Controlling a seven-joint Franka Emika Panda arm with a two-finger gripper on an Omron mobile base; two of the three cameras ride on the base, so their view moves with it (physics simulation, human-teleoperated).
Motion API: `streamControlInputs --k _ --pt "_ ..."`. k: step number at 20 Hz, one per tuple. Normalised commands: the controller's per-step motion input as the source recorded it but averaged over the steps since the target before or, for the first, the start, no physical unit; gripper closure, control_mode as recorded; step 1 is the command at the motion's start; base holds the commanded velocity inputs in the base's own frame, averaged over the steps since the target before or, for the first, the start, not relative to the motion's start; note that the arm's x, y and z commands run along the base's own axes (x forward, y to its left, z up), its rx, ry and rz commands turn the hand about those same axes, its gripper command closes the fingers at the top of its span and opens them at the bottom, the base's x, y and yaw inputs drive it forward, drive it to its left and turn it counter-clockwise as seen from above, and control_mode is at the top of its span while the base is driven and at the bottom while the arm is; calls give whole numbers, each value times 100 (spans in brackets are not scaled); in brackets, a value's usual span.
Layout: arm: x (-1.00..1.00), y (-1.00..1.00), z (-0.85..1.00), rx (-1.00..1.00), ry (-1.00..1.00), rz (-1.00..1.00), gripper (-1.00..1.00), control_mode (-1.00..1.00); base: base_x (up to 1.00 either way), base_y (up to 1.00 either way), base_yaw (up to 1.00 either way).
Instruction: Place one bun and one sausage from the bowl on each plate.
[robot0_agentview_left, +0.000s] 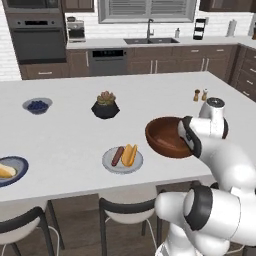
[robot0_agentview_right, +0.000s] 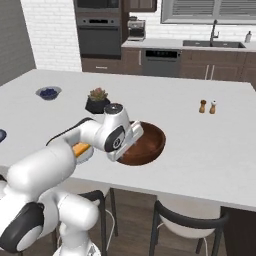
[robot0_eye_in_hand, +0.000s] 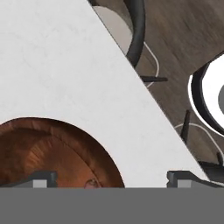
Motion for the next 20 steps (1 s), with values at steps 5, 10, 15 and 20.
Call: streamControlInputs --k 5,10,15,20 --pt "40 2 3 9 6 -4 -100 -100 60 -11 -1" --pt "97 45 9 23 12 -21 -100 -100 0 0 0" --pt "46 -13 -29 21 6 -25 -100 -100 0 0 0" --pt "14 0 -32 5 4 -14 -100 -100 0 0 0"
